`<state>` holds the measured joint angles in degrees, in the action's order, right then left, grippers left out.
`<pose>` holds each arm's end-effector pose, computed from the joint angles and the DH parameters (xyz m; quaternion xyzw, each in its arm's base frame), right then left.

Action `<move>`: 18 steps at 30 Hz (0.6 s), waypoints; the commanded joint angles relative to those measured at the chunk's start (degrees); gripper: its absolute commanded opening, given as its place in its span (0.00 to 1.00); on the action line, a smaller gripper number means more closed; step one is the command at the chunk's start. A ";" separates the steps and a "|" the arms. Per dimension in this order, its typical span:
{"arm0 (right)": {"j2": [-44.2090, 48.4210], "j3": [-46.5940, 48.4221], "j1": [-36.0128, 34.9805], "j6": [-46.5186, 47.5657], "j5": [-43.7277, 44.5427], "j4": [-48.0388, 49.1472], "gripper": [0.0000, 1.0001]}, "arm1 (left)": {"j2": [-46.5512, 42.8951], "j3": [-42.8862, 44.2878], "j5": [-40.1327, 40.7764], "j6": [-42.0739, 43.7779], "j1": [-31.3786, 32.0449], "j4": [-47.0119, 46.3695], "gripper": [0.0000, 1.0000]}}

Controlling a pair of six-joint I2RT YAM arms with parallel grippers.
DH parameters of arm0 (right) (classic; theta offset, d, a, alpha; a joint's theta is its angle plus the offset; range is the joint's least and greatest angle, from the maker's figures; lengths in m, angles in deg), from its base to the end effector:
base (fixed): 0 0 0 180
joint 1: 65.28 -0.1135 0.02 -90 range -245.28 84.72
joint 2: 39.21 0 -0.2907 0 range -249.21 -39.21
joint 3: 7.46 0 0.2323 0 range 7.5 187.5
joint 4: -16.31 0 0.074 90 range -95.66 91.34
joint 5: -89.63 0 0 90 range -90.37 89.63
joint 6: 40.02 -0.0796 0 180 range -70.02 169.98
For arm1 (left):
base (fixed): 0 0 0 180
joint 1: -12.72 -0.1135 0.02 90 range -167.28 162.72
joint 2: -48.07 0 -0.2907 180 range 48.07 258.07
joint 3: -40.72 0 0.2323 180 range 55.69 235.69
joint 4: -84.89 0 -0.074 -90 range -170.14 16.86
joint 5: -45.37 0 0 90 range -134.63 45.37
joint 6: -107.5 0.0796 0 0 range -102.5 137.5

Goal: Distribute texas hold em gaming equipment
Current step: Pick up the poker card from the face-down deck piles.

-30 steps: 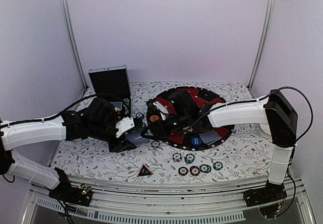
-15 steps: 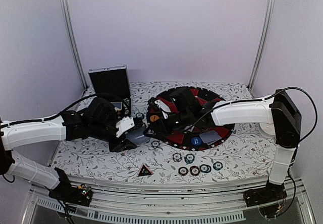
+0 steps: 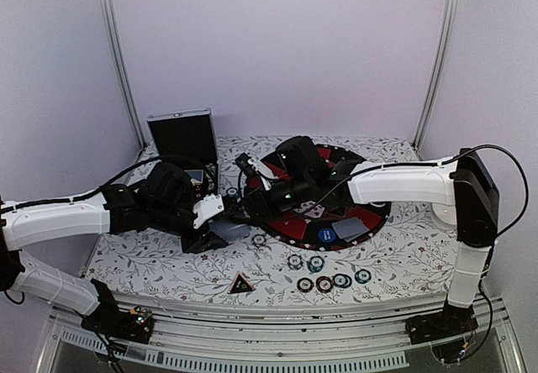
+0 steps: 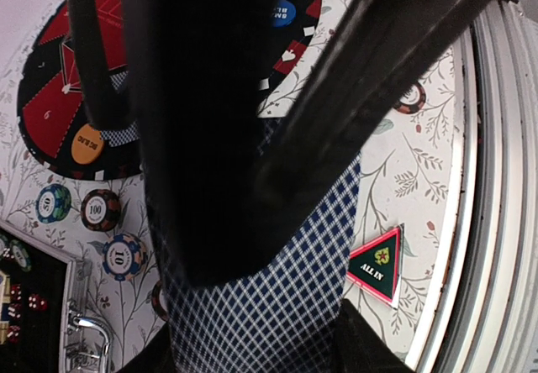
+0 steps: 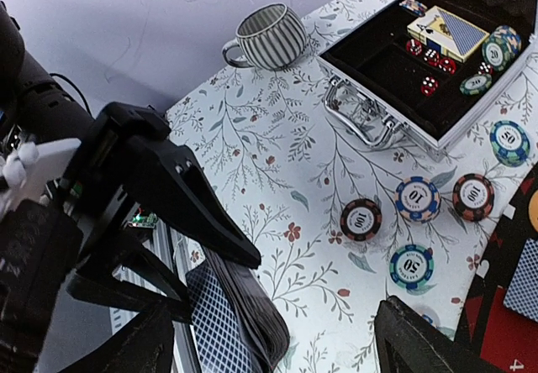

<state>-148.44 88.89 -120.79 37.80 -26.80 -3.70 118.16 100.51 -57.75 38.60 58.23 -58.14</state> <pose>0.2337 0.4027 0.2573 -0.4172 0.7544 0.4259 0.2747 0.1640 -0.1927 0.2340 0.5428 0.7504 -0.1805 0.3312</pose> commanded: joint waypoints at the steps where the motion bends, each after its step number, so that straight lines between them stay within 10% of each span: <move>1: -3.88 2.48 -0.33 -1.68 0.99 1.44 0.85 | -0.56 -0.08 -1.01 -0.40 -0.71 -1.43 0.48; 18: 0.02 -1.98 0.55 -1.79 5.51 -0.28 0.84 | -0.83 -0.26 -0.83 -0.38 -0.71 -1.67 0.48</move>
<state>-151.33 87.73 -120.72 35.83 -23.05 -2.83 118.16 100.51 -57.86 38.41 58.21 -58.30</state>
